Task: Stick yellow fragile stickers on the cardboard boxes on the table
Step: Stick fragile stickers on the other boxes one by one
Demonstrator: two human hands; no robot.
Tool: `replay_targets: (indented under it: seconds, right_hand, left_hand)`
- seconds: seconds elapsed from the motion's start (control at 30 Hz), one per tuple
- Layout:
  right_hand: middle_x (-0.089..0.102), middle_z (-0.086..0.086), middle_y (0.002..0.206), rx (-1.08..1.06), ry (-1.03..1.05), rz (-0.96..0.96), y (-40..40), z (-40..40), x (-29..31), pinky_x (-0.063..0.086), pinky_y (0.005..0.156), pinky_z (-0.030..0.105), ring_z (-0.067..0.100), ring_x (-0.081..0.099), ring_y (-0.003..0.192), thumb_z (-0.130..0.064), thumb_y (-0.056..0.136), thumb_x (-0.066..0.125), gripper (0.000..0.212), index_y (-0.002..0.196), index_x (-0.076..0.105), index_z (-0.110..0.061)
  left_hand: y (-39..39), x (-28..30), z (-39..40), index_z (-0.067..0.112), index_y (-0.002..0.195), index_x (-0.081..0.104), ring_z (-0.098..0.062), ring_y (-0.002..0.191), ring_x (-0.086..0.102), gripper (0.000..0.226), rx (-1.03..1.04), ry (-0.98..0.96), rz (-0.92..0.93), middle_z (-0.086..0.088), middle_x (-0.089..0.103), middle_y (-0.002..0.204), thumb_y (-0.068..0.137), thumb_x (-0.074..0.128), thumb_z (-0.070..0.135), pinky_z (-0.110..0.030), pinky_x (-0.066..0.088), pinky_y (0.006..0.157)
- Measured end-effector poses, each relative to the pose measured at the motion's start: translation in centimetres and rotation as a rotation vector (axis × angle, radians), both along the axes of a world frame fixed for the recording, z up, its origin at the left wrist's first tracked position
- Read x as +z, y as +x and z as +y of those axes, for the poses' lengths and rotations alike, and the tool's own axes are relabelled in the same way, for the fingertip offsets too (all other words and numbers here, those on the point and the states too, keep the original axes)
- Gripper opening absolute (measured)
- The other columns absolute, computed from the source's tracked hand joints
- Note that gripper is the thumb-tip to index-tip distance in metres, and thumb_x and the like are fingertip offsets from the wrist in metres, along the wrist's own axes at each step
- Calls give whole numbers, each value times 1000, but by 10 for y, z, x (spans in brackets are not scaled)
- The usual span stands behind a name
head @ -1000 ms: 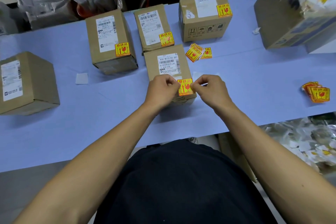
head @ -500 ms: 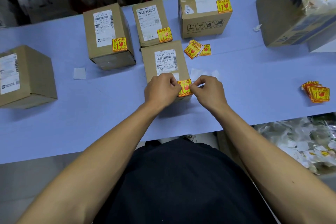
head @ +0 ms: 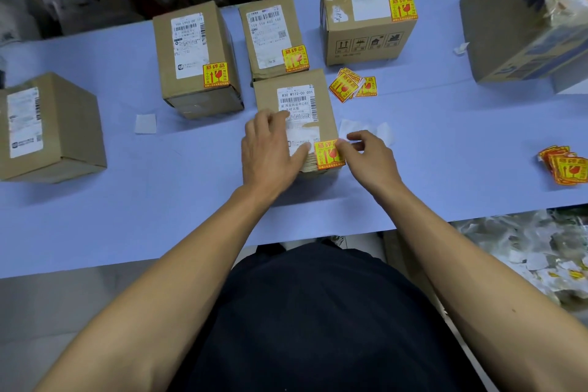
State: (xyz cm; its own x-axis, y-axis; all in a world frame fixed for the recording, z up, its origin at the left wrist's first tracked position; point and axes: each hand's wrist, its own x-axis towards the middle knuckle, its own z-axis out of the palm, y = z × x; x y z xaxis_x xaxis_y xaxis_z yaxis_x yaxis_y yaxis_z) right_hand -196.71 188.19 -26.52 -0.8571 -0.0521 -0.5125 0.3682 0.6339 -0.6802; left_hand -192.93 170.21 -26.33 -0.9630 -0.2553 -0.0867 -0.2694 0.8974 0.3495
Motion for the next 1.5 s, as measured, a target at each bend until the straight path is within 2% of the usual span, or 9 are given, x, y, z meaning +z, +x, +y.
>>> replay_targets:
  seconds: [0.13,0.4,0.57,0.63,0.7,0.83,0.97,1.17,1.5]
  right_hand:
    - [60,2,138,-7,4,-22,-3,-31,-7,44,104,43,23,55,127,-65,94,44,69,146,45,-19]
    - [68,-4,123,99,20,-25,12,-33,-15,50,96,46,22,61,115,-85,74,32,87,132,55,-26]
    - [70,-25,103,163,-80,1,23,-10,-20,52,92,35,-4,63,95,-77,79,48,49,115,59,-45]
    - [65,-26,123,161,-148,-17,21,-4,-22,48,99,30,-8,59,110,-71,84,53,54,132,53,-45]
    - [51,-9,147,108,-193,-46,9,-4,-25,38,101,26,5,51,128,-66,91,51,72,152,37,-30]
    - [35,-1,160,-27,-268,-145,-32,-26,-26,31,95,21,3,43,127,-61,97,44,77,158,24,-19]
    - [60,-3,141,40,-342,-265,-53,-45,-33,48,105,37,13,62,120,-67,91,47,72,149,42,-25]
    - [65,-5,132,34,-345,-257,-52,-50,-35,51,102,41,14,66,114,-67,91,46,68,147,44,-29]
    - [69,-13,120,83,-380,-162,10,-96,-3,51,89,28,3,67,104,-59,95,44,43,128,57,-35]
  left_hand:
    - [12,-13,-4,17,158,4,-27,153,5,86,178,404,-128,-13,2,167,96,54,48,-43,20,118]
    - [14,-17,-6,23,158,-10,-23,153,14,87,188,500,-137,-7,10,167,99,49,50,-42,26,118]
    - [13,-20,-7,23,158,-6,-22,151,19,88,187,525,-104,-6,16,166,98,53,47,-39,27,118]
    - [12,-22,-9,26,158,-2,-20,147,28,90,238,572,-77,-2,24,164,95,58,47,-32,28,114]
    - [8,-23,-14,28,158,0,-20,142,39,92,366,687,-66,0,31,161,92,60,51,-33,34,113]
    - [-14,-28,-23,23,158,15,-20,135,49,91,592,959,-149,-2,41,156,87,60,57,-41,39,114]
    - [-32,-30,-28,26,138,49,-16,110,68,65,590,1127,-151,3,68,126,81,64,54,-44,52,101]
    - [-35,-34,-30,24,136,53,-17,106,70,49,599,1172,-132,2,70,123,92,62,43,-43,54,98]
    - [38,3,-69,38,116,59,-5,97,72,31,601,1178,6,16,74,108,87,62,46,-31,57,84]
